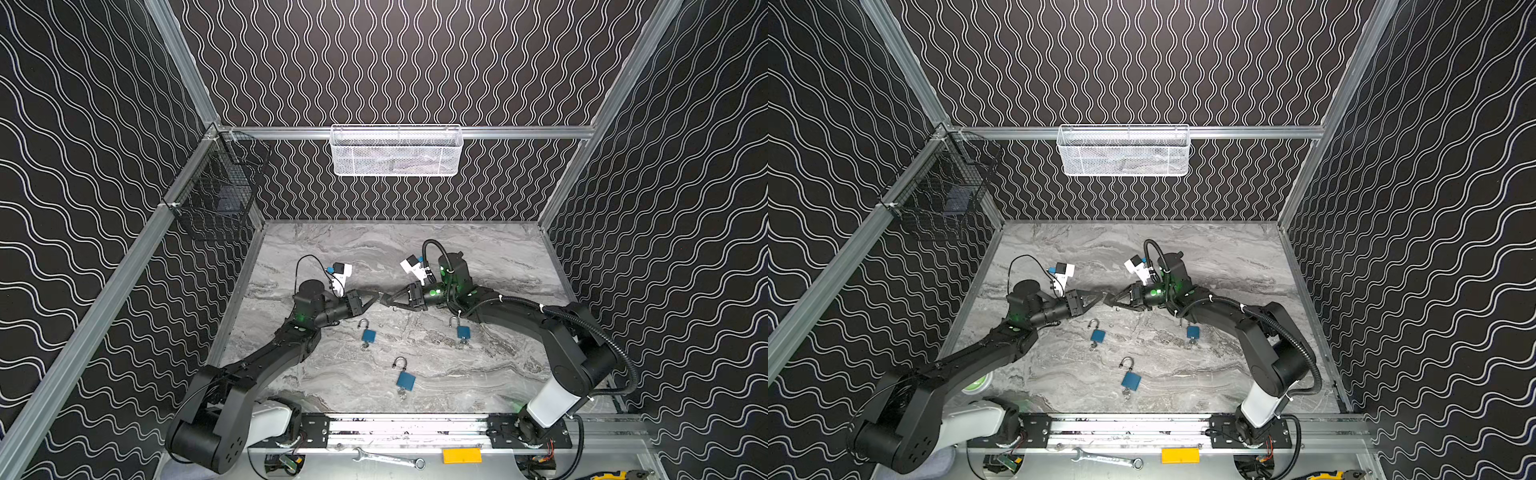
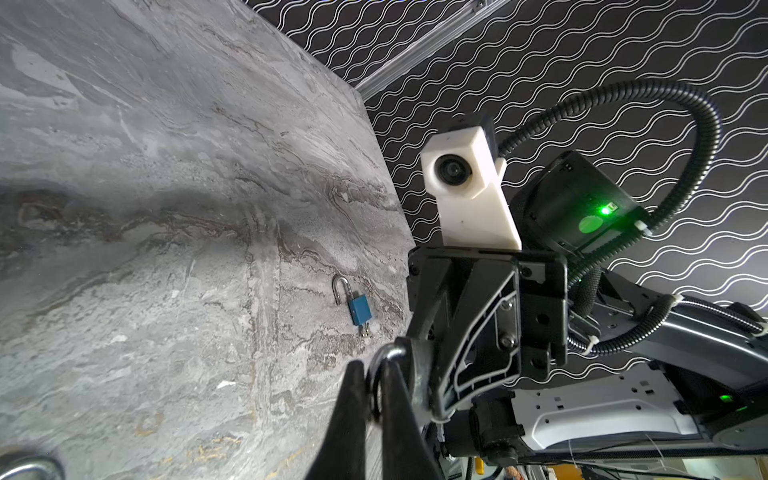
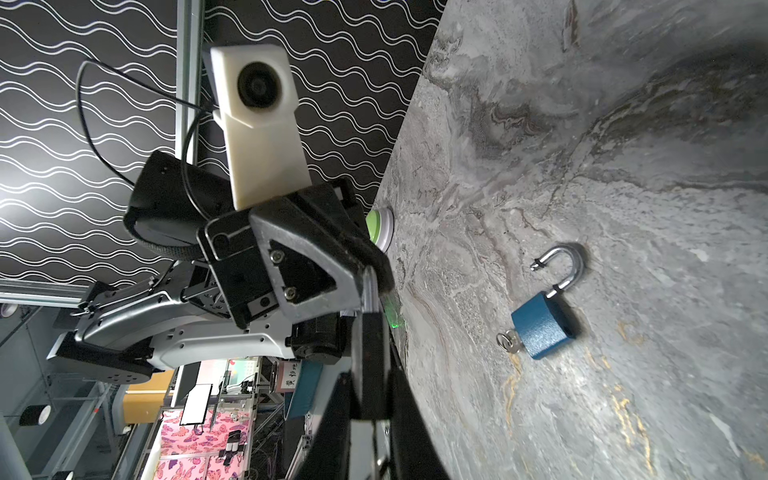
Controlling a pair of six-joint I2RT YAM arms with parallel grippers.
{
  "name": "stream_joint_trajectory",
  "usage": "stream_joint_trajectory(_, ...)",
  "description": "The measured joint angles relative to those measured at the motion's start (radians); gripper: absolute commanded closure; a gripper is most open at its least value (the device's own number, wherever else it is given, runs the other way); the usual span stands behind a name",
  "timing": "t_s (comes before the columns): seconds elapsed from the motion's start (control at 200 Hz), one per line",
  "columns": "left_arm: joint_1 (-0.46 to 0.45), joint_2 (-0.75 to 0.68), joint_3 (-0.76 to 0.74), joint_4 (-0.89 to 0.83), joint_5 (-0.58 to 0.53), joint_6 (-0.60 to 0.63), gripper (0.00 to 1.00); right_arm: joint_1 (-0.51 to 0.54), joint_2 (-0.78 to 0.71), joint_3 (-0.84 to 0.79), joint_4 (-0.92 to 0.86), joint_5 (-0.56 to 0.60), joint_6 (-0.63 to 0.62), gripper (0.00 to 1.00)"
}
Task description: Lock with the key
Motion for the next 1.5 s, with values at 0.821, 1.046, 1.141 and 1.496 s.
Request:
stream_joint_trajectory(0.821,0.016,0.001,0.018,-0.026,0.023,-0.010,0.85,0.000,-0.010,-0.005,0.005,0.006,-0.022,1.00)
stream_joint_trajectory(1.046,0.024,0.011,0.017,-0.022,0.083,-0.016,0.77,0.001,-0.015,-0.027,0.044,0.012,-0.032,1.00)
stream_joint_trajectory(1.141,0.024,0.018,0.017,-0.019,0.098,-0.016,0.78,0.001,-0.015,-0.029,0.045,0.017,-0.032,1.00)
stream_joint_trajectory(1.496,0.027,0.039,0.021,-0.003,0.098,-0.016,0.86,-0.001,-0.015,-0.031,0.046,0.016,-0.058,1.00)
